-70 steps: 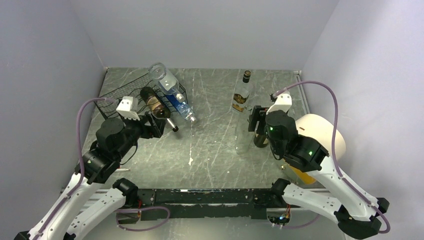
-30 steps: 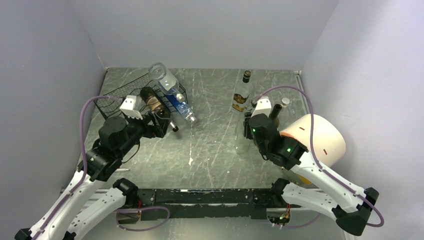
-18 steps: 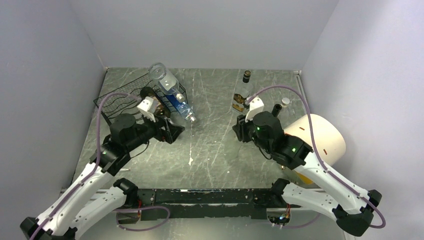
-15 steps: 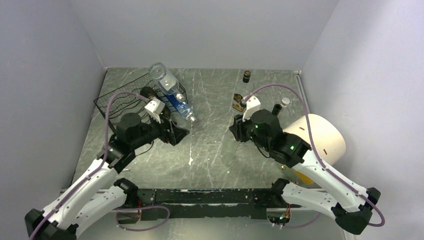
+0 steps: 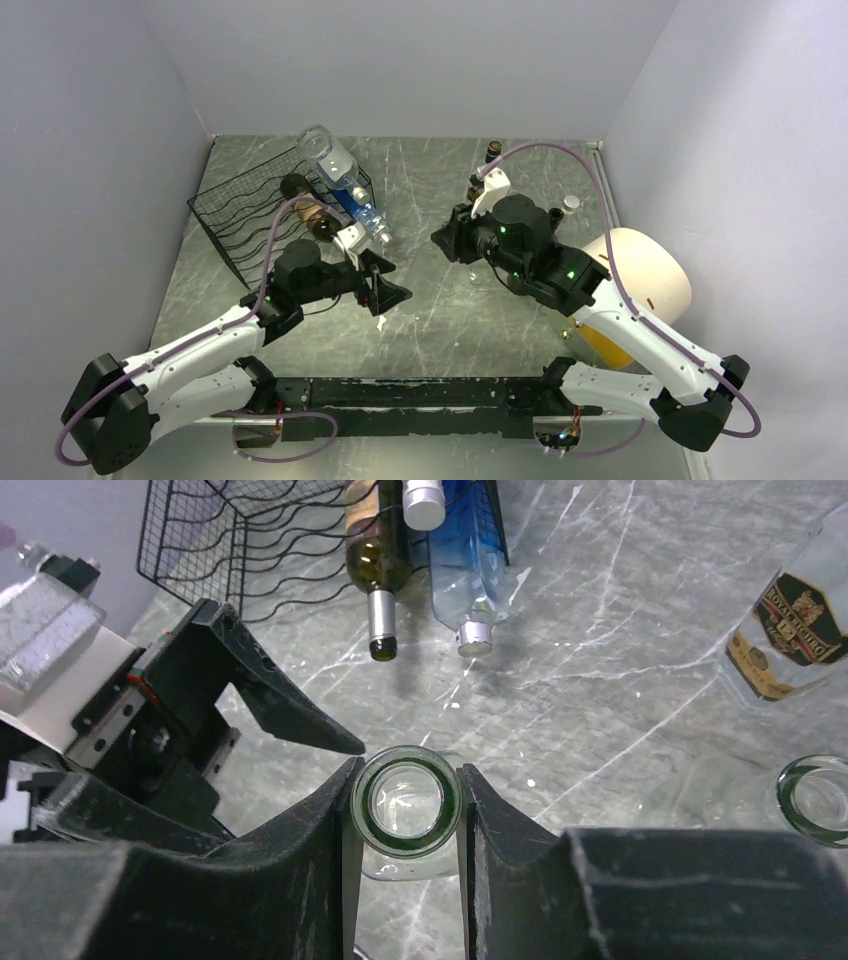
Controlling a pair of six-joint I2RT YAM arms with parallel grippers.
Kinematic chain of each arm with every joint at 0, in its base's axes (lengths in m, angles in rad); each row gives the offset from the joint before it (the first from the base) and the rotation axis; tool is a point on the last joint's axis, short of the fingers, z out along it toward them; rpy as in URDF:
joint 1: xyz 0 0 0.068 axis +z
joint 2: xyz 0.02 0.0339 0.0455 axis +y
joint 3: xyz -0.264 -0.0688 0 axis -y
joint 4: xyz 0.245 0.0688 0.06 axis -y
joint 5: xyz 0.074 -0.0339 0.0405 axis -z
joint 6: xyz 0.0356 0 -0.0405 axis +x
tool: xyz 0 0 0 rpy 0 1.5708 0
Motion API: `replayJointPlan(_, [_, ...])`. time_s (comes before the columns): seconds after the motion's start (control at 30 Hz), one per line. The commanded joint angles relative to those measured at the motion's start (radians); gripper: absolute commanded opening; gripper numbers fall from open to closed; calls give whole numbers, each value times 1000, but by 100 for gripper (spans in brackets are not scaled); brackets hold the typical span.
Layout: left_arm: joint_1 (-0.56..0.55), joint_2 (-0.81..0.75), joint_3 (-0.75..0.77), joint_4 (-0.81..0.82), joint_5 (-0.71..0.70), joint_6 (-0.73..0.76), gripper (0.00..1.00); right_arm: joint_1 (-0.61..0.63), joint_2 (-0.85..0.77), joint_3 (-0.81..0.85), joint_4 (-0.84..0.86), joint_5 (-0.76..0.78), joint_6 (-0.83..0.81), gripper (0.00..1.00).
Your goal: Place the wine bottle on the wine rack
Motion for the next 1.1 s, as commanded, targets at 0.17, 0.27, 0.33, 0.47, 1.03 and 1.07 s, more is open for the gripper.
replayJointPlan(0.17, [-16,67,-103,262,-72,148,86,1,-21,-44,187,-1,181,0])
replayJointPlan(0.27, [-23,103,-110,286,-70,174,86,2,-27,-59,210,6,210,0])
replayJointPlan(0.33, [-30,131,-111,295,-62,195,86,2,-27,-68,217,15,225,0])
replayJointPlan(0.47, [-53,174,-106,297,-110,242,85,2,-22,-68,205,24,243,0])
replayJointPlan(1.03, [-91,216,-7,280,-217,496,8,2,-59,-56,123,-34,188,41])
replayJointPlan(1.07, [-92,216,1,280,-219,518,7,2,-67,-53,109,-37,175,49])
